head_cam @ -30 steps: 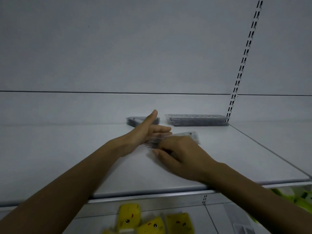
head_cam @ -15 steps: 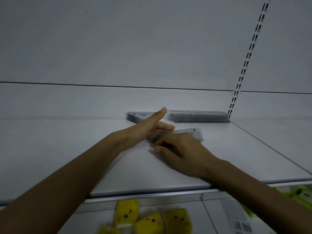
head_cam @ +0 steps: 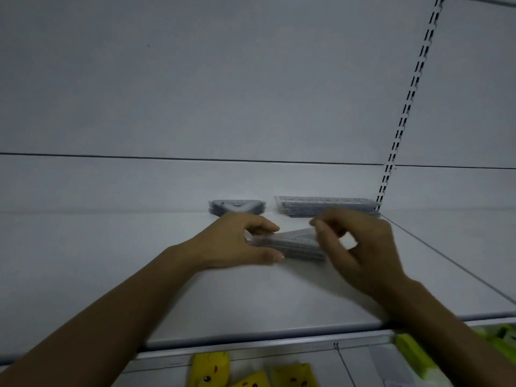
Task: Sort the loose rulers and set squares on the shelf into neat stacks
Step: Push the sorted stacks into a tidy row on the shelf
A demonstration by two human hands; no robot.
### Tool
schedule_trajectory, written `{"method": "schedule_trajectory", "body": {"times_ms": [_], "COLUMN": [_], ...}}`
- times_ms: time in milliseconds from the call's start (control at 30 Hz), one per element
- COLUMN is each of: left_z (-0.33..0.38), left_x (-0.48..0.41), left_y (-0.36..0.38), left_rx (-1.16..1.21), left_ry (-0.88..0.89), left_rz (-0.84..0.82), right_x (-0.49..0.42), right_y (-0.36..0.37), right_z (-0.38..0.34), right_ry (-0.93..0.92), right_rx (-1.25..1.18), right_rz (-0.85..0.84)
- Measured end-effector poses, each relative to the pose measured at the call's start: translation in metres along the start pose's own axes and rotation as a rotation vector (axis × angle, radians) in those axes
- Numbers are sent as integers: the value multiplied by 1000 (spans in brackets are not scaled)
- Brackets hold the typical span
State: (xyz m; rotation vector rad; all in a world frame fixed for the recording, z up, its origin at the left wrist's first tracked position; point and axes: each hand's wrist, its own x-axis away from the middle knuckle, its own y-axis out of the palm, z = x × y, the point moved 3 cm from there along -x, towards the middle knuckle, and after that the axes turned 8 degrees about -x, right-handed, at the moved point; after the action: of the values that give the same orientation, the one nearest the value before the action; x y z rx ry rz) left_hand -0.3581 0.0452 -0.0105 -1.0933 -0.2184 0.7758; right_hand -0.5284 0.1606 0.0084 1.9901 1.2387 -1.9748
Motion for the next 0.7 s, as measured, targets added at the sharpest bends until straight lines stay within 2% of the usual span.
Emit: {"method": "schedule_trajectory", "body": {"times_ms": [67,167,233,367,500,700], "left_z": [-2,1,5,9,8,8], "left_x": [0,-4,-6,-7,-8,-6], "left_y": [0,0,1,4,5,5], "left_rx": [-21,-45,-4,32,48,84], "left_ry": [28,56,81,149,141,139], "left_rz": [16,63,98,119,134,123], "right_x": [-7,-12,-4,13,14,16], "right_y": [-23,-36,-30,-17,-7,-8], "right_z": [16,43,53,58,53,61], "right_ry": [100,271,315,354,372,443], "right_rx": [91,240,261,143,117,15], "right_rz": [49,-51,-106,-102,-240,-217]}}
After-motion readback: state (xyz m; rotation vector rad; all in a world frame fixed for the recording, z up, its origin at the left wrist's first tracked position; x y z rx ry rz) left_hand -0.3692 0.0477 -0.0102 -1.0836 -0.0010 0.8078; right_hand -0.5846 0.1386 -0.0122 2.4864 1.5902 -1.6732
